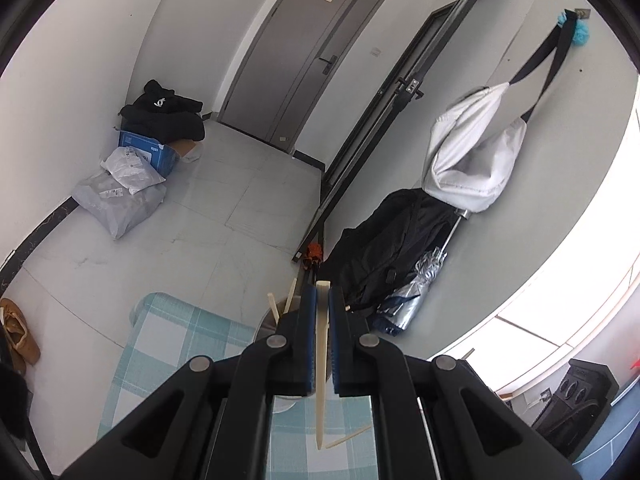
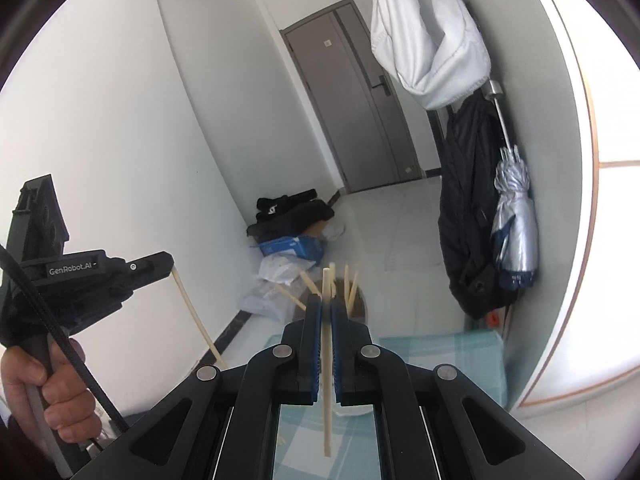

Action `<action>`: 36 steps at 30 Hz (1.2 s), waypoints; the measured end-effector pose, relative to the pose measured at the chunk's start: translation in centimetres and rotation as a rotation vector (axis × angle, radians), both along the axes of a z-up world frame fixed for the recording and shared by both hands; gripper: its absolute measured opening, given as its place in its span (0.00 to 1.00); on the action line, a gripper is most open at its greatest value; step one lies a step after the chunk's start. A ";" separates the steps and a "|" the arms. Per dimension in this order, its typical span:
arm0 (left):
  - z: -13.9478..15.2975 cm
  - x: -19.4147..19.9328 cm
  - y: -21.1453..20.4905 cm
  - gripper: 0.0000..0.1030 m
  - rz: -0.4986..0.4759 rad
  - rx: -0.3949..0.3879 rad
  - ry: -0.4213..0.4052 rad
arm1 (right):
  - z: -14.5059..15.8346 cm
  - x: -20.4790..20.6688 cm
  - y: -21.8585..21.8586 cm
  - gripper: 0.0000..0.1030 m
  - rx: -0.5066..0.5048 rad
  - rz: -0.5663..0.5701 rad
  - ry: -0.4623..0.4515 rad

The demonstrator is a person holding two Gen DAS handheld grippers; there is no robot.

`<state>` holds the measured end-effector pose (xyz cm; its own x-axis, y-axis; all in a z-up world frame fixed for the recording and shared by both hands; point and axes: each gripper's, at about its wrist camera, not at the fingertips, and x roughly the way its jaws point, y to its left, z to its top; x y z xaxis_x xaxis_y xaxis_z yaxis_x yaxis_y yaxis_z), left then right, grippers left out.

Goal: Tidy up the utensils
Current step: 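Lift both chopsticks up over the white holder with both tools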

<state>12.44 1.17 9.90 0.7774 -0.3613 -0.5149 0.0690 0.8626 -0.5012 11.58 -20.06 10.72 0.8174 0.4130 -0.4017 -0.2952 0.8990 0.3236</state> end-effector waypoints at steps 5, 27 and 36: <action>0.8 3.0 1.4 0.02 0.038 -0.074 -0.019 | 3.6 3.3 0.3 0.04 -0.014 -0.006 -0.048; -2.8 9.7 2.9 0.02 0.088 -0.039 -0.066 | 2.9 13.3 8.6 0.04 -0.237 0.090 -0.172; -4.2 9.2 1.4 0.03 0.015 0.045 -0.077 | 0.1 11.5 9.1 0.04 -0.293 0.144 -0.175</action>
